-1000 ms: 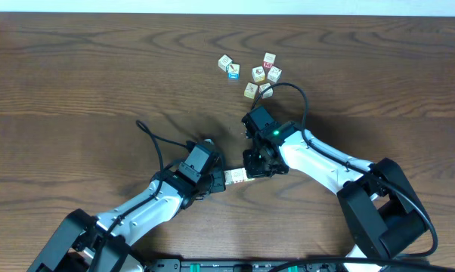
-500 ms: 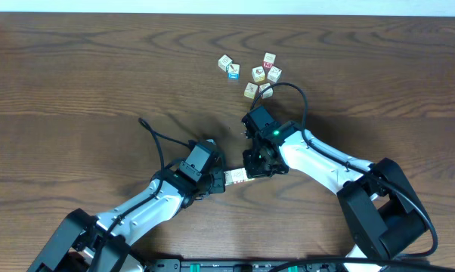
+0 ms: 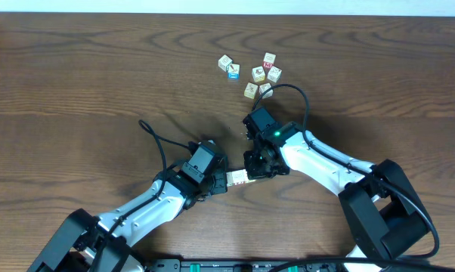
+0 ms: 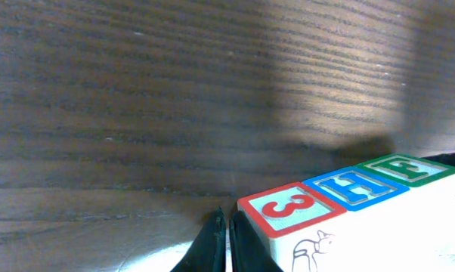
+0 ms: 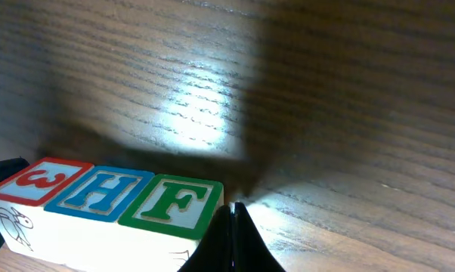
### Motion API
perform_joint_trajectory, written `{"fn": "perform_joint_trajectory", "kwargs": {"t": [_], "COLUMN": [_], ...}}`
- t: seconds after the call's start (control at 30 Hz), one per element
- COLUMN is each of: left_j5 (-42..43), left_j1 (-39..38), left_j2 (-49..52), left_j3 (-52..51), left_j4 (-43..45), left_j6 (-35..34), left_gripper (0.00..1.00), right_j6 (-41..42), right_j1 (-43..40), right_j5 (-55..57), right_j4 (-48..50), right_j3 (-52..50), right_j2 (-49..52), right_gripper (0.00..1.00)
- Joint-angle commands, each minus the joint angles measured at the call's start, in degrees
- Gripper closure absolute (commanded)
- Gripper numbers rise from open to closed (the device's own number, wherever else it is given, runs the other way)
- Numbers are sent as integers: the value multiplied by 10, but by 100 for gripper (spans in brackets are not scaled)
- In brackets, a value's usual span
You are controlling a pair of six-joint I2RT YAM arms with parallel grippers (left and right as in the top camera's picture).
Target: Lift 3 blocks
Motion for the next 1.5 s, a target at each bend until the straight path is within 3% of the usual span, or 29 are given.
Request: {"fn": "perform_joint_trajectory", "kwargs": {"t": [0.0,0.2,0.43,1.0,1.47], "left_j5": [113,113,104,104,104], "left_j1": [-35,-35,-35,-35,-35], "left_j2": [-1,-1,-1,-12,-32], "left_j3": [53,59,101,122,123], "left_j4": [33,30,-35,-37,-37], "left_j6": [-3,4,40,54,60], "left_gripper": [93,93,93,93,93], "right_j6": [12,12,12,8,93], "right_j1": [33,33,33,33,32], "right_j5": [-181,-184,-176,-139,-139], "right_j4": [26,23,22,-9,-5], "right_j3": [15,15,15,15,15], "right_j2": [-22,-30,-59,-69,-69], "right_gripper": [99,99,99,99,99]}}
